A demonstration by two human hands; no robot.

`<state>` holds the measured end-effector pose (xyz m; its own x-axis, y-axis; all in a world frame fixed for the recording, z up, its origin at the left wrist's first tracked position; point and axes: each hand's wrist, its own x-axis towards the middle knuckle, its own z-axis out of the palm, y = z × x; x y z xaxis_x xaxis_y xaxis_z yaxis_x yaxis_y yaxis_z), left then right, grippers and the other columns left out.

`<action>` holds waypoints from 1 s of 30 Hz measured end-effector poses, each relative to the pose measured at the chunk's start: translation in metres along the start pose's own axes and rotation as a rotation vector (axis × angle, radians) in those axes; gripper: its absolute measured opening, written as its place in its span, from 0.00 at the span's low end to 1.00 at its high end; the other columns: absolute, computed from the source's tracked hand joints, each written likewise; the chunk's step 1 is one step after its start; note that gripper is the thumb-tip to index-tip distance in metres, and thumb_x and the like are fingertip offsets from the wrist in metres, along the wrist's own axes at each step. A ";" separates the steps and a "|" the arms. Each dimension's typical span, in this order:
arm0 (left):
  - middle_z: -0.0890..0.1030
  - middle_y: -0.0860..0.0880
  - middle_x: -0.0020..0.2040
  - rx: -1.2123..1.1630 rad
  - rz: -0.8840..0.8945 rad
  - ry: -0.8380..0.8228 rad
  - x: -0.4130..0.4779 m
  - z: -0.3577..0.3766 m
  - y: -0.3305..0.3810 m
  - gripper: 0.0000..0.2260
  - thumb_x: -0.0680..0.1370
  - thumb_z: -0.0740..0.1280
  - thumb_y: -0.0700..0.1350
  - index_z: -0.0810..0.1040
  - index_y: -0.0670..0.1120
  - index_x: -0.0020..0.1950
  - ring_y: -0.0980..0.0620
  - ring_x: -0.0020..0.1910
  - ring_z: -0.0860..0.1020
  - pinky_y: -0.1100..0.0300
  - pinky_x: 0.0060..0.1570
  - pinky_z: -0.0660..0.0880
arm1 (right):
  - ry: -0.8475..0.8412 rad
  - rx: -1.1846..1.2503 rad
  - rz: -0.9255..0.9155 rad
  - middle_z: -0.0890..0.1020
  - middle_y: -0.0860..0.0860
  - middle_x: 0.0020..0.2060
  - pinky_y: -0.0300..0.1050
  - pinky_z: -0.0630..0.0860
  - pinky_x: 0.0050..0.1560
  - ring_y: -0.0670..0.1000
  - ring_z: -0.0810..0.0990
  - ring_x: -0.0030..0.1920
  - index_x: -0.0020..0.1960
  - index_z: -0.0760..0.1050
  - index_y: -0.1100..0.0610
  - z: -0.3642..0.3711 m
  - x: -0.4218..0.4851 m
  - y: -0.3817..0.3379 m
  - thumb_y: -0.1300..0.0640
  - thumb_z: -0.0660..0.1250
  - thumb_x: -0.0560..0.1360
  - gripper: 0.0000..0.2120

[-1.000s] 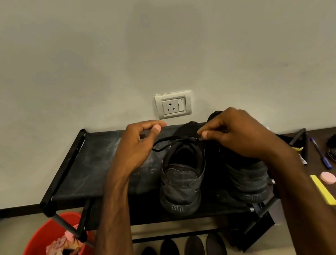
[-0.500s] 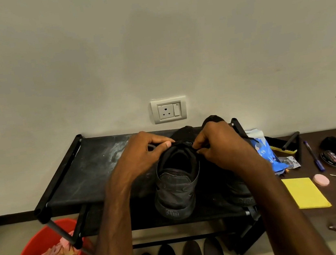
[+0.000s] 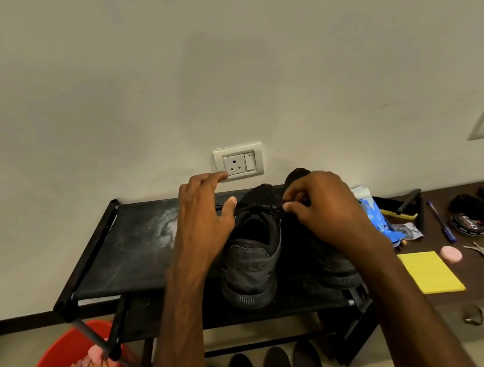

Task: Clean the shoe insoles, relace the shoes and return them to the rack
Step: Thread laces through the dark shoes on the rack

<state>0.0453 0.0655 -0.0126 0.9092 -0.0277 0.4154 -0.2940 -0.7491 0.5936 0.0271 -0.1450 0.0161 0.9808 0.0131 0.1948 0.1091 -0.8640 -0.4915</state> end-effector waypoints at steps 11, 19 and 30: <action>0.81 0.58 0.46 -0.056 -0.231 -0.414 -0.080 -0.031 0.047 0.22 0.65 0.78 0.66 0.78 0.56 0.50 0.60 0.45 0.80 0.60 0.44 0.78 | -0.161 0.005 0.233 0.79 0.47 0.58 0.48 0.79 0.56 0.50 0.79 0.58 0.66 0.71 0.43 -0.021 -0.097 0.039 0.37 0.81 0.64 0.35; 0.80 0.57 0.45 0.067 -0.226 -0.180 -0.097 -0.037 0.070 0.23 0.61 0.83 0.59 0.77 0.55 0.48 0.56 0.47 0.79 0.54 0.48 0.80 | -0.011 0.016 0.202 0.81 0.49 0.48 0.47 0.78 0.48 0.52 0.81 0.50 0.50 0.71 0.48 -0.030 -0.098 0.015 0.48 0.81 0.67 0.21; 0.82 0.55 0.47 -0.047 -0.081 0.220 -0.148 -0.101 0.146 0.23 0.64 0.82 0.59 0.75 0.53 0.50 0.55 0.45 0.80 0.55 0.48 0.80 | 0.338 0.139 0.155 0.85 0.49 0.48 0.45 0.78 0.49 0.53 0.82 0.49 0.55 0.77 0.52 -0.111 -0.171 -0.033 0.49 0.81 0.68 0.20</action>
<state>-0.1621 0.0271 0.0823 0.8460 0.1796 0.5021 -0.2411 -0.7110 0.6605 -0.1628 -0.1744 0.0938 0.8813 -0.2983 0.3665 0.0081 -0.7660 -0.6428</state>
